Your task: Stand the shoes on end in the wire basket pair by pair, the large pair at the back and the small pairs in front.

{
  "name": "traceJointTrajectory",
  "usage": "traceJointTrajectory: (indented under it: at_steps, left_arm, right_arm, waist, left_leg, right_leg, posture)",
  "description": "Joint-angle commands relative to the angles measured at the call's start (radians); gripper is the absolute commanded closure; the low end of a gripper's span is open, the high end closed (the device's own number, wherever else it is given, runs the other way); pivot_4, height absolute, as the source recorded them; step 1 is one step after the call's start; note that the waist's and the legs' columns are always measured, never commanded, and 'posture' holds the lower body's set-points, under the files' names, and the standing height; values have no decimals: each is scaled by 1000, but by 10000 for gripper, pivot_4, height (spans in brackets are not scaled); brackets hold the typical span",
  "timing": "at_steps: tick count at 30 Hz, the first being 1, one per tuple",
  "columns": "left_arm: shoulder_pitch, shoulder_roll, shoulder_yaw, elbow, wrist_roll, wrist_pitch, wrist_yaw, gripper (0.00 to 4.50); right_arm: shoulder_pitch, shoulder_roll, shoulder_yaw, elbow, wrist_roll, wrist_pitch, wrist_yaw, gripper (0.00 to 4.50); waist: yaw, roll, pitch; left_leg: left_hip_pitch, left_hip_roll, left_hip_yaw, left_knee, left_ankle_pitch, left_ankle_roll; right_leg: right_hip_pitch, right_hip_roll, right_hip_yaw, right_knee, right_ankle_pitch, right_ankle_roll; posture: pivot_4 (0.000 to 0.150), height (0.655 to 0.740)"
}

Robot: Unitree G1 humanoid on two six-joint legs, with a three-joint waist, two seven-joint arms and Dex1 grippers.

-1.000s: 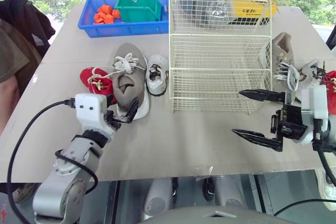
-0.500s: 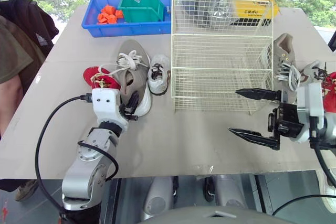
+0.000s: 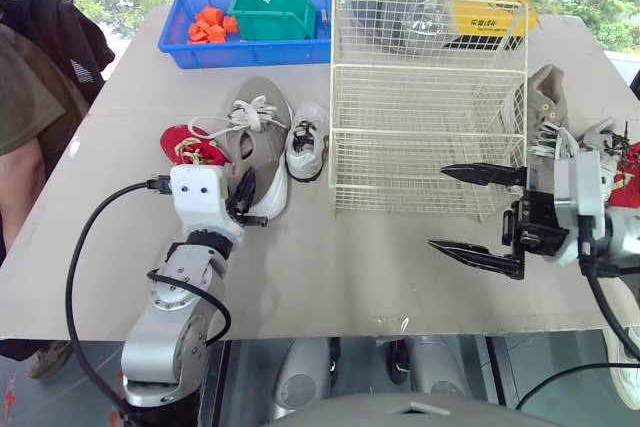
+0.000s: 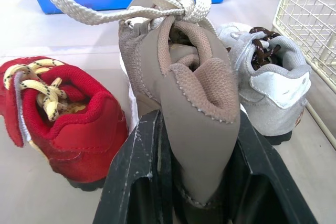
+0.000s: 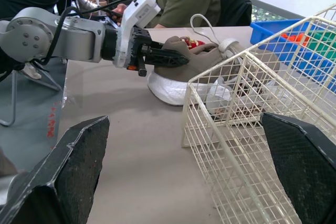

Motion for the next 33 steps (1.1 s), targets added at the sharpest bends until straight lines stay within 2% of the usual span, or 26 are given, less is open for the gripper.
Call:
traceJointTrajectory:
  at_steps: [1, 7, 12, 16, 19, 22, 26, 33]
  left_arm:
    - [-2, 8, 28, -90, 25, -86, -21, 36912]
    - [30, 3, 41, -126, 67, -170, -33, 37020]
    - [59, 7, 90, -179, 85, -280, -60, 37269]
    - [37, 19, 152, -196, 77, -300, -70, 37372]
    - [-29, 87, 230, -190, 40, -313, -121, 37375]
    - [-102, 167, 277, -162, 6, -323, -185, 37379]
    - [-237, 325, 311, -45, -64, -387, -363, 37609]
    - [-432, 517, 266, 200, -136, -571, -687, 37649]
  right_arm:
    - [-48, 5, 13, 13, 3, -12, 9, 0]
    - [-101, 21, 19, 56, 18, -8, 15, 0]
    - [-235, 65, 29, 101, 78, 35, -29, 0]
    - [-300, 84, 22, 131, 104, 53, -44, 0]
    - [-455, 87, 74, 215, 86, 123, -80, 0]
    - [-591, 87, 104, 316, 82, 153, -29, 0]
    - [-838, 37, 199, 504, -118, 86, 48, 0]
    - [-1274, 22, 258, 957, -235, 11, 376, 0]
  waist:
    - [0, 0, 0]
    - [0, -1, 0]
    - [-9, -1, 1]
    - [-10, -1, 1]
    - [-19, -1, 1]
    - [-23, -1, 1]
    - [-23, 1, 2]
    - [-27, 3, 6]
  left_leg:
    - [0, 0, 0, 0, 0, 0]
    - [0, 0, 0, 0, 0, 0]
    - [-1, 0, 0, 0, 0, 0]
    - [-1, 0, 0, 0, 0, 0]
    - [-1, 0, 0, 0, 0, 0]
    - [-1, 1, 0, 1, 0, 0]
    - [-1, 0, 1, 0, 0, 0]
    - [-3, 0, 3, -2, 0, 0]
  right_leg:
    - [0, 0, 0, 0, 0, 0]
    - [0, 0, 0, 0, 0, 0]
    - [-1, 0, 0, 0, 1, -1]
    - [-1, -1, 0, 0, 1, -1]
    - [-1, -1, 0, 0, 1, -1]
    - [-1, 0, -1, 0, 3, -4]
    - [-1, 1, -1, 0, 2, -4]
    - [-4, 2, 0, -2, 2, -3]
  posture:
    - [1500, 7400]
    - [1500, 7400]
    - [1500, 7400]
    - [1500, 7400]
    - [1500, 7400]
    - [1500, 7400]
    - [1500, 7400]
    - [1500, 7400]
